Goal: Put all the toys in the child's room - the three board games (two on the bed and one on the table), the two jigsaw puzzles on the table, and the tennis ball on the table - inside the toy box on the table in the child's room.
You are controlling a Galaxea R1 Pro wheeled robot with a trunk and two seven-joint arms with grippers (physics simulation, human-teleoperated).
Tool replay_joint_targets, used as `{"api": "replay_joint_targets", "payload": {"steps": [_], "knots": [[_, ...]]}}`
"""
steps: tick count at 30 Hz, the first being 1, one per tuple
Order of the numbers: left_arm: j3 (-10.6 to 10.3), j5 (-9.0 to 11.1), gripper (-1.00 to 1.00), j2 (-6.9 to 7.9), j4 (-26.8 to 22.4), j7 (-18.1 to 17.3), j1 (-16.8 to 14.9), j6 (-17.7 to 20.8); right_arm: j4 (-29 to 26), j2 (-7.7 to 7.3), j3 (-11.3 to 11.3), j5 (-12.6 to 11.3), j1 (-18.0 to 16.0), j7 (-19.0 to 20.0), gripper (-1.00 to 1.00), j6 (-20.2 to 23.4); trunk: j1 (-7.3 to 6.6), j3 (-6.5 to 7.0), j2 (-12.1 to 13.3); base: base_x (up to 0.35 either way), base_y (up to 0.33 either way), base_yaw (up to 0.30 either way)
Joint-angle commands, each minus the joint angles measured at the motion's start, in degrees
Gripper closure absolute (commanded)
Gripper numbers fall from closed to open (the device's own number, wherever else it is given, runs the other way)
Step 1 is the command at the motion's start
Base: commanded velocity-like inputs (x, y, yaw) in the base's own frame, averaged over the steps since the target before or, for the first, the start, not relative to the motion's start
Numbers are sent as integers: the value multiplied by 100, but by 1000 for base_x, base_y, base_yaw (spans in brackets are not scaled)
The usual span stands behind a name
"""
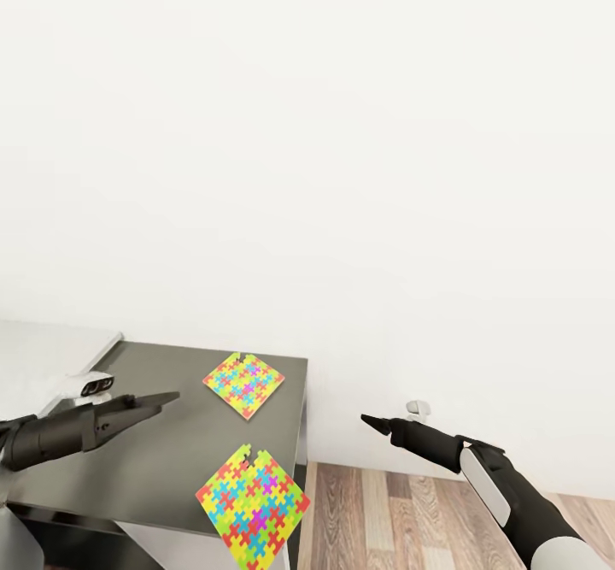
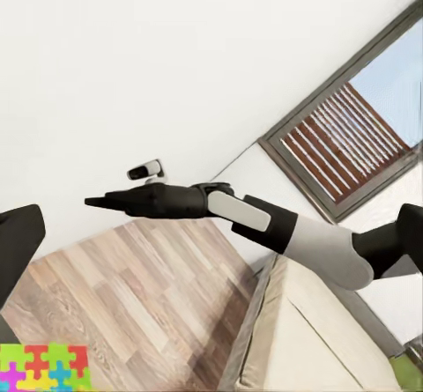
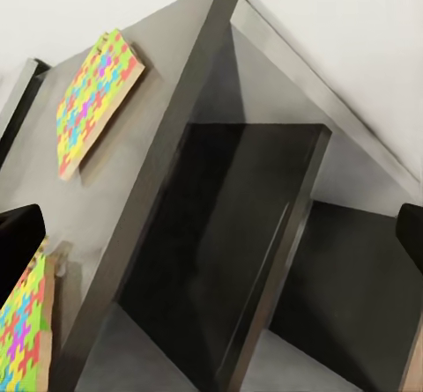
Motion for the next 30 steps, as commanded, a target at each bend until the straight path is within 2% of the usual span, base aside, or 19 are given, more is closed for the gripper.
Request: {"api": "replay_joint_targets", "payload": {"steps": [1, 6, 10, 13, 18, 22, 30], "knots": [[-40, -11, -100, -81, -5, -23, -12, 82, -2, -5, 13, -60, -4, -14, -100, 48, 0, 4, -4, 0, 0, 0], [-86, -59, -100, -177, -8, 40, -26, 101, 2, -5, 8, -59, -4, -27, -100, 49, 0, 52, -4, 0, 0, 0], [-93, -77, -100, -206, -5, 572, -30, 130, 3, 0, 12, -54, -4, -50, -100, 47, 0, 90, -4, 0, 0, 0], [-112, -79, -100, -234, -3, 739, -31, 127, 3, 3, 14, -52, -2, -57, -100, 45, 0, 118, -4, 0, 0, 0], [-165, -77, -100, -259, -6, 827, -37, 176, 4, 4, 13, -53, -3, -56, -100, 46, 0, 165, -4, 0, 0, 0], [-279, -66, -100, -257, -11, 855, -74, 469, 4, 4, 8, -55, -4, -56, -100, 45, 0, 202, -4, 0, 0, 0], [-345, -17, -100, -145, -24, 825, -213, 545, 4, 4, 14, -51, -2, -64, -100, 40, 0, 277, -4, 0, 0, 0]]}}
